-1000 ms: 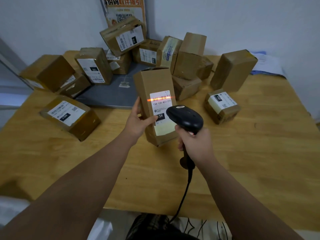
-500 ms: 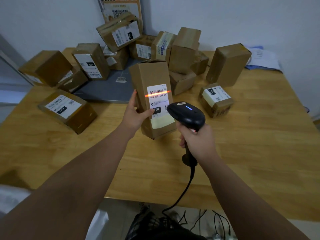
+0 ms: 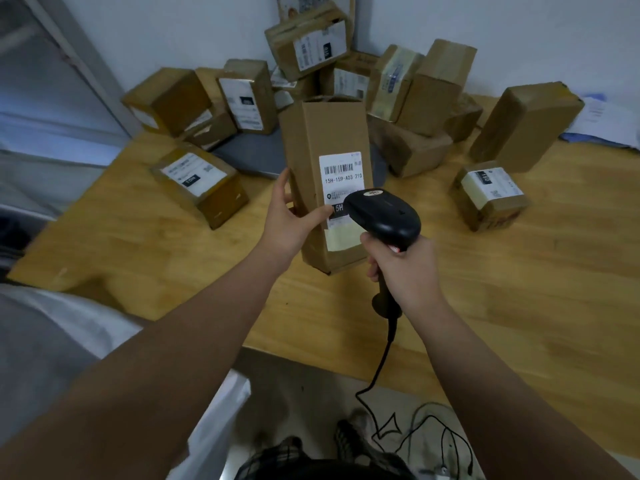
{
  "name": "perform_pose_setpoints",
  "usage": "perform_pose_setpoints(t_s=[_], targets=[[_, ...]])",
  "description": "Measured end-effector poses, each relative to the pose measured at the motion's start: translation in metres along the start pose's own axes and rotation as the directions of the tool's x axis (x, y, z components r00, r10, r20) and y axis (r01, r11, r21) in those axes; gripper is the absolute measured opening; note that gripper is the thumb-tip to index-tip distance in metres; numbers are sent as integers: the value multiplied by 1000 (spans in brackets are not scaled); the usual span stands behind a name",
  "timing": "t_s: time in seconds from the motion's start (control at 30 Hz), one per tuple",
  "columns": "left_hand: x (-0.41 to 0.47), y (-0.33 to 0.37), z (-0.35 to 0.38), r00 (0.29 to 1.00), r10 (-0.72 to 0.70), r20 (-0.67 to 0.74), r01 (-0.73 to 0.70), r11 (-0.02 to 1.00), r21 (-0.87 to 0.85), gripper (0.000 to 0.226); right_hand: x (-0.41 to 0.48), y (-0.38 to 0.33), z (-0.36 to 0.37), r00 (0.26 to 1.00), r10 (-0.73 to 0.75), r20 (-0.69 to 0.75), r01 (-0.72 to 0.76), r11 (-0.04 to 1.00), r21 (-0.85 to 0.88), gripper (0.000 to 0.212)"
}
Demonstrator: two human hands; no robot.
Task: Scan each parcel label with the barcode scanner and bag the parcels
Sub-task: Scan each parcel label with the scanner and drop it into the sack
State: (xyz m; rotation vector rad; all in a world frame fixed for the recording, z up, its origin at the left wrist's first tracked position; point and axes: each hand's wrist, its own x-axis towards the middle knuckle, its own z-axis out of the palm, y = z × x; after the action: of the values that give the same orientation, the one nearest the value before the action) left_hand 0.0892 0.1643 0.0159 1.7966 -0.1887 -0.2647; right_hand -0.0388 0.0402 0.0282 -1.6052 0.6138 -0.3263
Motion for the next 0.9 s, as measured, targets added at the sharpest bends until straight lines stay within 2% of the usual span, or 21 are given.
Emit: perform_pose_setpoints(t_s=[0.17,0.27,0.4,0.53,0.7,0.8,0.9], targets=[[-41,-39,-87,996,41,-84,-39,999,23,93,-29,6,67,991,-5,136,-3,998,63,10],[-81,-71,-155,984,58,-169,-38,993,114,96,-53,14,117,967,31,252,-56,994,95,8],[-141,-109,-241,948,57,-314,-11,989,147,95,-88,33,188,922,87,377,-104,994,27,7],[-187,-145,-307,923,17,-383,37,990,135,101,-122,52,246,883,116,454,-107,993,-45,15],[-221,-195,-356,909,29,-417,110,946,306,97,-149,78,295,861,172,479,-92,978,-185,13],[-234,-236,-364,885,-113,-451,309,869,388,103,-158,95,316,816,242,525,-83,947,-309,20],[-234,-264,-360,777,-334,-534,575,723,384,103,-160,110,329,807,271,525,-38,911,-411,19]])
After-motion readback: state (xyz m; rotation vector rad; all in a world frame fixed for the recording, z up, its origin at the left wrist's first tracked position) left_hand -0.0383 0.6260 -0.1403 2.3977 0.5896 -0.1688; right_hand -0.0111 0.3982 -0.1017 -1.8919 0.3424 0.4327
